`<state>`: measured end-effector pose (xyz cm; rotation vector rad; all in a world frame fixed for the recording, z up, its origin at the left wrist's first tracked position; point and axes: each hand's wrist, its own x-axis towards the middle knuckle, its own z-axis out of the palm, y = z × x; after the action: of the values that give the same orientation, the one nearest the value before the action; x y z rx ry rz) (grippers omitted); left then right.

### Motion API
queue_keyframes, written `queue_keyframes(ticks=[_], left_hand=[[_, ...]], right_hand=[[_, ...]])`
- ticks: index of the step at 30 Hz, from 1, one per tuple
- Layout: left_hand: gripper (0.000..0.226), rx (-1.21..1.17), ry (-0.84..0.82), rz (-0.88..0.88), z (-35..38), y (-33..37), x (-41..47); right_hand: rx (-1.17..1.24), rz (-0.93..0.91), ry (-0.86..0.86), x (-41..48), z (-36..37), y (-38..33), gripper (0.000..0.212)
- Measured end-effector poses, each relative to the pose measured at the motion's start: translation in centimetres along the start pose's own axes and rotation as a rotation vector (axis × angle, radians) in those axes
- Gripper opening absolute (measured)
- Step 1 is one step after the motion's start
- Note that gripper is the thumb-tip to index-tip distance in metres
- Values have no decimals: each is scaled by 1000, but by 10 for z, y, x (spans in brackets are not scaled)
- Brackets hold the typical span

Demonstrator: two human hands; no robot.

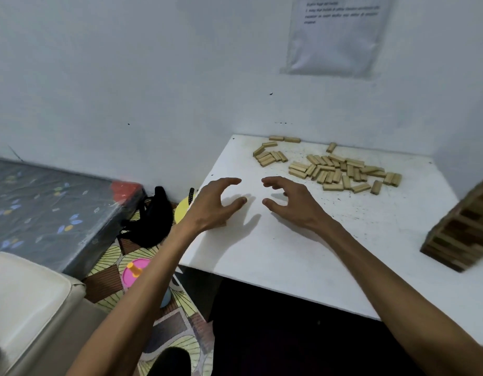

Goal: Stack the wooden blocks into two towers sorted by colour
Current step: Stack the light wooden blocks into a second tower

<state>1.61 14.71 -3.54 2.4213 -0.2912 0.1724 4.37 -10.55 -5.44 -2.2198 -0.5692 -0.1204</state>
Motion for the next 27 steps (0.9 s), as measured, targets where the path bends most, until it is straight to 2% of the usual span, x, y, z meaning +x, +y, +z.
queue_keyframes(ticks=[11, 15, 19, 27], left_hand=[[51, 11, -172, 162, 68, 72, 58], [51, 22, -231, 217, 96, 93, 80], [42, 49, -263, 267, 123, 108, 102], [39, 309, -277, 397, 166, 122, 121]], right_hand=[[-402, 190, 81, -40, -76, 46, 53], [-485, 286, 92, -47, -97, 65, 54], [-554, 355, 87, -49, -112, 83, 50], [-810, 379, 42, -43, -122, 115, 59]])
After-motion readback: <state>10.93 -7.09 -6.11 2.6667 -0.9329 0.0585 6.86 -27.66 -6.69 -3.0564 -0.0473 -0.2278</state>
